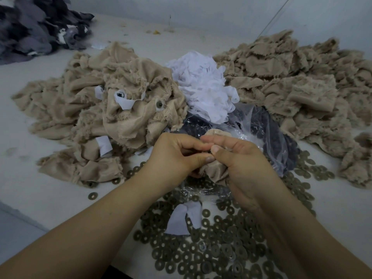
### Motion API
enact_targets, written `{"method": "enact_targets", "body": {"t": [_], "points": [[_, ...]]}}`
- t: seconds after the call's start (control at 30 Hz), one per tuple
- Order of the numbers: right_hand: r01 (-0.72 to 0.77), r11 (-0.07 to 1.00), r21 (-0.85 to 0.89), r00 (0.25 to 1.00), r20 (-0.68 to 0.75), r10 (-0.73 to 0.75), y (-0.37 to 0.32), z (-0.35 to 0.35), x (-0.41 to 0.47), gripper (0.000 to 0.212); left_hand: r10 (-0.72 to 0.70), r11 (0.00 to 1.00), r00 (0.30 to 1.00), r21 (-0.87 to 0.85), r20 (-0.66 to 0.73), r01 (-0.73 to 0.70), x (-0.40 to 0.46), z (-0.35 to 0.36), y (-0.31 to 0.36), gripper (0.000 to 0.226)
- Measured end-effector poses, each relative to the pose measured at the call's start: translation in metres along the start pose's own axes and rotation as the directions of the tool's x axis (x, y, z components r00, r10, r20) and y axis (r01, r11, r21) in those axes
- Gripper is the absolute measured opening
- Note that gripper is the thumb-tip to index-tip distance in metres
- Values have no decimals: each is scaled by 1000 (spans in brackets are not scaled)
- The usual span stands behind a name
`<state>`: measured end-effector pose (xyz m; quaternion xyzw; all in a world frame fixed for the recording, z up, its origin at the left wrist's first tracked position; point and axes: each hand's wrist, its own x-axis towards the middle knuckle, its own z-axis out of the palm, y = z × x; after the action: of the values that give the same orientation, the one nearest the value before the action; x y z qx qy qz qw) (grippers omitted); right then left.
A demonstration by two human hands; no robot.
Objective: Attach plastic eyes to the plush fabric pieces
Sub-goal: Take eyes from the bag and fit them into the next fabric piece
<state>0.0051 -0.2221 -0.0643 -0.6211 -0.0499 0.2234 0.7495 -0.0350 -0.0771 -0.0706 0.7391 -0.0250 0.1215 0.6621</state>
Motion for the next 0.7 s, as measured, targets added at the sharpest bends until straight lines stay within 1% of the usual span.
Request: {"method": "enact_targets", "body": {"t": [0.07,0.17,0.27,0.3,0.37,0.4,0.43,0.5,0.53,0.57,0.6,0.63,0.7], "points": [[8,1000,-3,1000,-4,-8,-1,0,0,26,11,1000,1000,-11,-8,-11,-1,2,0,17],[10,999,35,1000,8,-11,-5,0,1,23,8,999,999,-32,-39,-9,1,3,3,21],[-31,996,83,1000,7,31,-10,-1,4,24,15,1000,998,-6,-61,-16,6,1,7,20],[-41,994,105,999,2,41,-11,-1,4,30,6,1000,998,-17,-61,-7,8,0,9,21],[-36,991,127,999,-9,37,-11,-3,3,58,-43,996,995,-85,-90,35,9,-1,10,18],[-33,992,121,999,-24,36,-12,-2,3,68,-74,991,990,-123,-123,59,9,-1,11,16],[-33,992,123,998,-42,39,-12,-2,3,68,-107,983,982,-164,-158,81,9,-1,11,14],[-37,984,176,994,-90,54,-11,-2,5,53,-146,970,970,-219,-194,102,9,-1,11,11],[-45,975,216,991,-114,71,-11,-1,6,47,-141,973,971,-208,-193,100,9,-1,9,20],[-59,963,262,988,-125,95,-12,-2,7,45,-126,981,976,-167,-177,96,8,-2,7,31],[-76,950,304,986,-120,117,-11,-2,9,47,-105,991,983,-103,-148,90,8,-2,6,37],[-92,939,331,985,-106,134,-11,-2,9,48,-85,996,989,-45,-118,80,7,-2,6,37],[-115,933,341,985,-83,152,-11,-2,9,48,-53,999,995,-2,-82,53,6,-1,6,23]]}}
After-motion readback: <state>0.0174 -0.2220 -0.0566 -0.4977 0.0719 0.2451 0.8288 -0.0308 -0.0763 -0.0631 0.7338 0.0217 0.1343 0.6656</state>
